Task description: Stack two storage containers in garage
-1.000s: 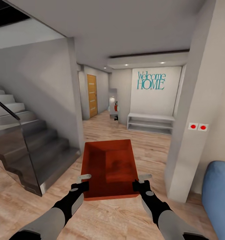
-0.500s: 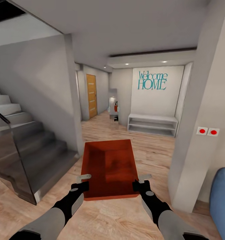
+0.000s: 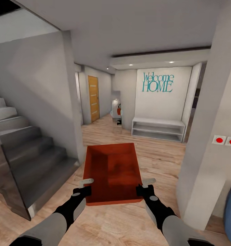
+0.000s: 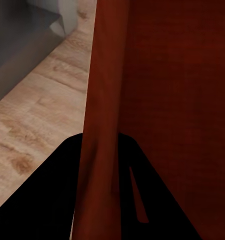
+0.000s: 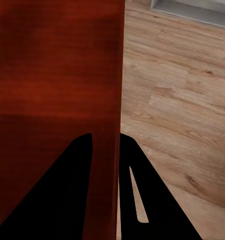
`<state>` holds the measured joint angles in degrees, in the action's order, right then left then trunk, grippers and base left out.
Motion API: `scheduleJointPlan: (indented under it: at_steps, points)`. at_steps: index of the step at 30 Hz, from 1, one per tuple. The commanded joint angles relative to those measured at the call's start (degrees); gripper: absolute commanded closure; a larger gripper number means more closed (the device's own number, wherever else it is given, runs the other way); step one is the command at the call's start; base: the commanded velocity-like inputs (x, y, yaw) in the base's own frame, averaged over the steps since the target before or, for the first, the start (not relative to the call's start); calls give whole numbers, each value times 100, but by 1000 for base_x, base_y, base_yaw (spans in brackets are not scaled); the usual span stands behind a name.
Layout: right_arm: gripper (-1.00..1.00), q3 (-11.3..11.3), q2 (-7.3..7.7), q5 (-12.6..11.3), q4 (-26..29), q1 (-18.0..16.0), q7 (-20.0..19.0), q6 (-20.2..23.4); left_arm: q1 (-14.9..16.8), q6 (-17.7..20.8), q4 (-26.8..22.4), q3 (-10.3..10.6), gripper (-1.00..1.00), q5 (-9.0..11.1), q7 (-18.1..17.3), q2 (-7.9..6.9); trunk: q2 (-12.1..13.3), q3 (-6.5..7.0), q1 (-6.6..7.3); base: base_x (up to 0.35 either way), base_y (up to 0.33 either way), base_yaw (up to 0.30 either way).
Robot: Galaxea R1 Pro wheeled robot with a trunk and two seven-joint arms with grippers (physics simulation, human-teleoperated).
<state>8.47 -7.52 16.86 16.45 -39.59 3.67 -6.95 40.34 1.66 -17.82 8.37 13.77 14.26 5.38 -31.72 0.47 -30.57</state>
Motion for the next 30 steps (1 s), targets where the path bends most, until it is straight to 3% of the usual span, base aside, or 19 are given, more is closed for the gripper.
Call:
scheduleJointPlan:
  at_steps: [1, 9, 18, 30]
  points:
    - [100, 127, -9, -464, 8, -5, -25, -101, 0, 24, -2, -389, 100, 20, 367, -10, -3, -1, -5, 322, 0, 0]
    - [100, 129, -9, -471, 7, -5, -34, -100, 0, 20, -3, -389, 100, 20, 367, -10, -3, -1, -5, 322, 0, -18]
    - [100, 129, -11, -470, 7, -5, -33, -104, 0, 20, -11, -389, 100, 13, 367, -10, -3, -1, -5, 322, 0, -216]
    - [100, 129, -4, -464, 7, -5, -19, -113, 2, 19, -11, -389, 100, 14, 367, -10, -3, -1, -5, 322, 0, -19]
